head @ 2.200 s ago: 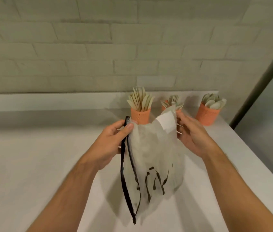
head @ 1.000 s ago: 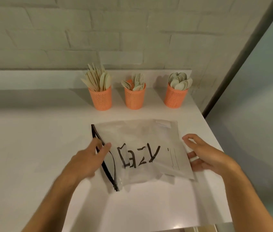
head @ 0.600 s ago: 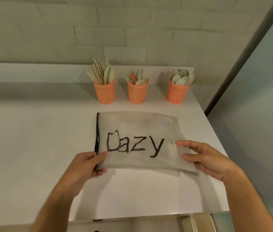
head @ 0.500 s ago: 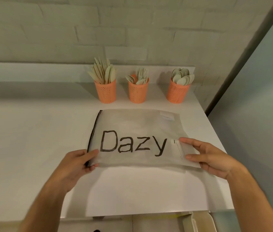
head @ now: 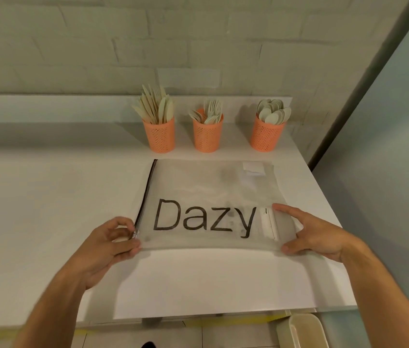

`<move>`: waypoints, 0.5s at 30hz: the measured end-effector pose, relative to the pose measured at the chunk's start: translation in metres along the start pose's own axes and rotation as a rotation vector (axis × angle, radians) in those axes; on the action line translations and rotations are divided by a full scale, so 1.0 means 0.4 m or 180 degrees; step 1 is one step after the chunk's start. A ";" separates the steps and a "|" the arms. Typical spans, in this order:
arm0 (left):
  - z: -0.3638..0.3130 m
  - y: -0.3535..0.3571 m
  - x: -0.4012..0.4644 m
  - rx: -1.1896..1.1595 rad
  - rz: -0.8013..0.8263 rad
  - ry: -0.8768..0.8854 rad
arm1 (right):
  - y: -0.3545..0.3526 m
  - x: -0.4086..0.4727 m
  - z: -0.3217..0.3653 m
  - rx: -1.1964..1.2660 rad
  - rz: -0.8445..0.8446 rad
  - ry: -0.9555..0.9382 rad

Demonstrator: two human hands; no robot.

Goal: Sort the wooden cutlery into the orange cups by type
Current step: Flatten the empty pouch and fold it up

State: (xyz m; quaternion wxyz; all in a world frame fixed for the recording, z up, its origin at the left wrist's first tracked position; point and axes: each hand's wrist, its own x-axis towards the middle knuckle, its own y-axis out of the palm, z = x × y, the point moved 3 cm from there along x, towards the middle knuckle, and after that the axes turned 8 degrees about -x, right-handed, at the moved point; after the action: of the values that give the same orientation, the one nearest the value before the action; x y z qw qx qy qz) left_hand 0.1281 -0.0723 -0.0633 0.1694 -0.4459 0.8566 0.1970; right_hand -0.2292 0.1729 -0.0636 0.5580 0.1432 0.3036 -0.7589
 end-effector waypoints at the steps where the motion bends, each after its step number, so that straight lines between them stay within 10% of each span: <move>1: -0.001 0.002 -0.005 0.0313 -0.0016 -0.0007 | -0.003 0.000 -0.003 -0.0180 -0.0014 -0.0012; 7: -0.062 0.019 -0.039 0.2880 -0.0188 -0.0342 | -0.007 0.009 0.023 -0.1804 -0.0403 0.0102; 11: -0.060 0.169 -0.014 0.3935 -0.0651 0.1490 | 0.112 0.041 0.103 -0.2586 -0.1771 -0.0780; 15: 0.047 0.263 0.099 0.4436 -0.0192 0.1821 | 0.263 0.099 0.097 -0.3282 -0.1430 -0.0939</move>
State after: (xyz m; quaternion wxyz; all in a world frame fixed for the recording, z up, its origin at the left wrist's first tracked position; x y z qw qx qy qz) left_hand 0.0212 -0.0353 -0.0783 0.1884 -0.2925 0.7809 -0.5187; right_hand -0.1397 0.0983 -0.0873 0.4174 -0.3223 0.5759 -0.6248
